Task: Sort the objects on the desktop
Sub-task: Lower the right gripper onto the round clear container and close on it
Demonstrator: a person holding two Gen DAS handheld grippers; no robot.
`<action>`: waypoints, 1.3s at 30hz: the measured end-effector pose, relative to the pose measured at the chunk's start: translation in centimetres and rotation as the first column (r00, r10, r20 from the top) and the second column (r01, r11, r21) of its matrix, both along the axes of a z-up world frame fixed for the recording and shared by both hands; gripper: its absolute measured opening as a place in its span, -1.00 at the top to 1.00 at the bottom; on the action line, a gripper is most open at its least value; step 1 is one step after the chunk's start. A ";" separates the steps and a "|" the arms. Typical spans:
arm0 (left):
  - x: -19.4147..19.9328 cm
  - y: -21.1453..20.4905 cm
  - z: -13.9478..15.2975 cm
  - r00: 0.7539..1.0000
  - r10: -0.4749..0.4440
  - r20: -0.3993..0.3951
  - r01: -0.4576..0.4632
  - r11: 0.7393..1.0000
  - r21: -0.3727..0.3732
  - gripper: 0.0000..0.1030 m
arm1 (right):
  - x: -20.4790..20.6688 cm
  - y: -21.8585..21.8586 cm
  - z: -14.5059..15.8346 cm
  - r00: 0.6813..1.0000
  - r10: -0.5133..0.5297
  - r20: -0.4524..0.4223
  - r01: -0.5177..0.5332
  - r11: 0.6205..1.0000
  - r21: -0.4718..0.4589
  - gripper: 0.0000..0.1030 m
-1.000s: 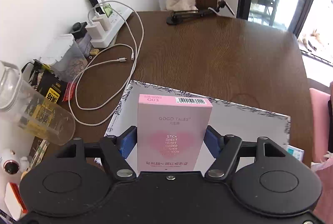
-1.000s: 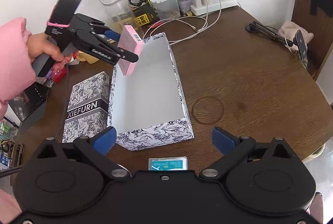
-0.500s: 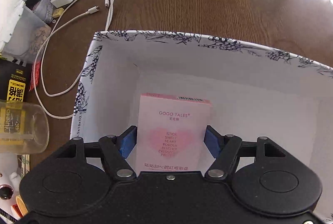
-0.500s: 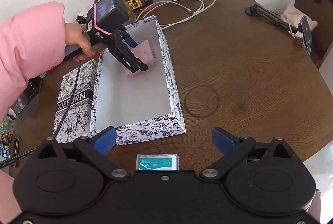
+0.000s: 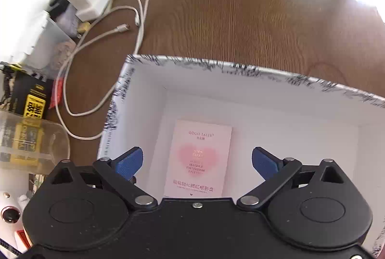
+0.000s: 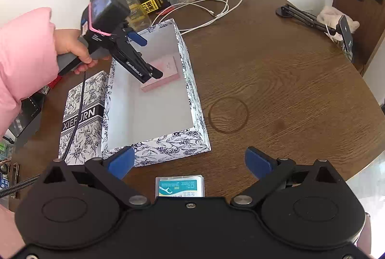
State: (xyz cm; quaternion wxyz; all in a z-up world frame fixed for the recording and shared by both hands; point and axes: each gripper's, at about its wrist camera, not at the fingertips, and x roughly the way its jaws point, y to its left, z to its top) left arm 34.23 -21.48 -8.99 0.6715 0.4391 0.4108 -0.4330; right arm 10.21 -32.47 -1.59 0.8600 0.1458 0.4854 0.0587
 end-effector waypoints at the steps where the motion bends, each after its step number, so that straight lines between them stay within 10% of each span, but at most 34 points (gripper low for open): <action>1: -0.6 0.6 1.7 1.000 0.015 0.010 -0.014 0.998 -0.053 -0.90 | -0.1 0.2 0.0 1.000 0.013 0.005 -0.013 1.000 -0.003 -0.94; 7: -7.2 7.9 11.2 0.992 0.118 0.054 -0.091 0.929 -0.359 -1.00 | -0.5 1.4 0.2 0.996 0.088 0.032 -0.087 0.996 -0.021 -0.94; 15: -18.4 17.6 13.4 0.954 0.301 -0.004 -0.271 0.853 -0.445 -1.00 | -0.8 7.1 -2.0 0.927 0.375 -0.013 -0.374 0.917 -0.139 -0.94; 22: -23.0 23.8 10.0 0.873 0.459 -0.165 -0.479 0.741 -0.471 -1.00 | -1.0 12.8 -4.3 0.778 0.620 -0.098 -0.623 0.745 -0.236 -0.94; 31: -28.2 27.3 7.3 0.816 0.531 -0.229 -0.575 0.707 -0.412 -1.00 | -1.3 19.8 -7.3 0.504 0.831 -0.235 -0.849 0.426 -0.312 -0.94; 39: -30.8 27.7 6.0 0.786 0.566 -0.248 -0.617 0.697 -0.365 -1.00 | -1.2 20.7 -9.4 0.389 0.880 -0.273 -0.904 0.308 -0.296 -0.94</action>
